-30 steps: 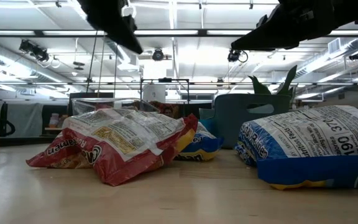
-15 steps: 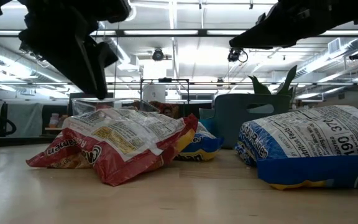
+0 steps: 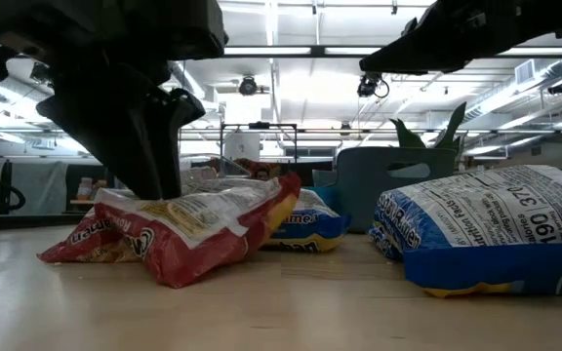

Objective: Sort Maruchan noodles
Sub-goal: Put the red noodle pack into the transparent bin

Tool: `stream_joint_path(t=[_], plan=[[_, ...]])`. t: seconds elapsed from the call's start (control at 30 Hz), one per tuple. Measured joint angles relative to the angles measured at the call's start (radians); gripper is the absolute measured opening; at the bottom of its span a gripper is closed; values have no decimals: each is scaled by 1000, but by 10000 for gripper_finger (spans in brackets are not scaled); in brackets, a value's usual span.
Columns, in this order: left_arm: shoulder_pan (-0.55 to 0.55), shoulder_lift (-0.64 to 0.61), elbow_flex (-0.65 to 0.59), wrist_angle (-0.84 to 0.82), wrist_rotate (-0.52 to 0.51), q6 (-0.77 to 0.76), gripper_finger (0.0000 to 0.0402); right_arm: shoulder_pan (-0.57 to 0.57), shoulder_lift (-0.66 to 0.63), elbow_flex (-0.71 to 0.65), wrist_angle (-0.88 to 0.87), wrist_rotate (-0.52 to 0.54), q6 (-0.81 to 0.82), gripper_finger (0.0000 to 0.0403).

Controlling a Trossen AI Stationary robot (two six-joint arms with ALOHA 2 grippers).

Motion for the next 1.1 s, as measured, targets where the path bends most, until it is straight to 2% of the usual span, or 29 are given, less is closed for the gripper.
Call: stream_joint_path(t=[0.13, 0.33, 0.53, 0.6, 0.73, 0.87, 1.0, 1.1], plan=[[0, -3, 0, -9, -1, 39, 93, -1, 0, 0, -1, 0, -2, 90], [-2, -4, 2, -23, -1, 37, 12, -2, 0, 0, -1, 0, 9, 90], [-4, -5, 118, -238, -3, 8, 6, -2, 0, 0, -1, -4, 14, 90], [3, -5, 158, -309, 18, -72, 7, -2, 0, 0, -1, -4, 14, 90], [8, -6, 166, -374, 41, -248, 43, -2, 0, 0, -1, -4, 14, 90], [0, -4, 166, -381, 26, -347, 114, -2, 0, 0, -1, -8, 22, 90], [-6, -4, 139, -347, 21, -377, 177, -2, 0, 0, -1, -8, 26, 90], [-7, -3, 90, -313, 2, -368, 200, -2, 0, 0, -1, -8, 17, 90]])
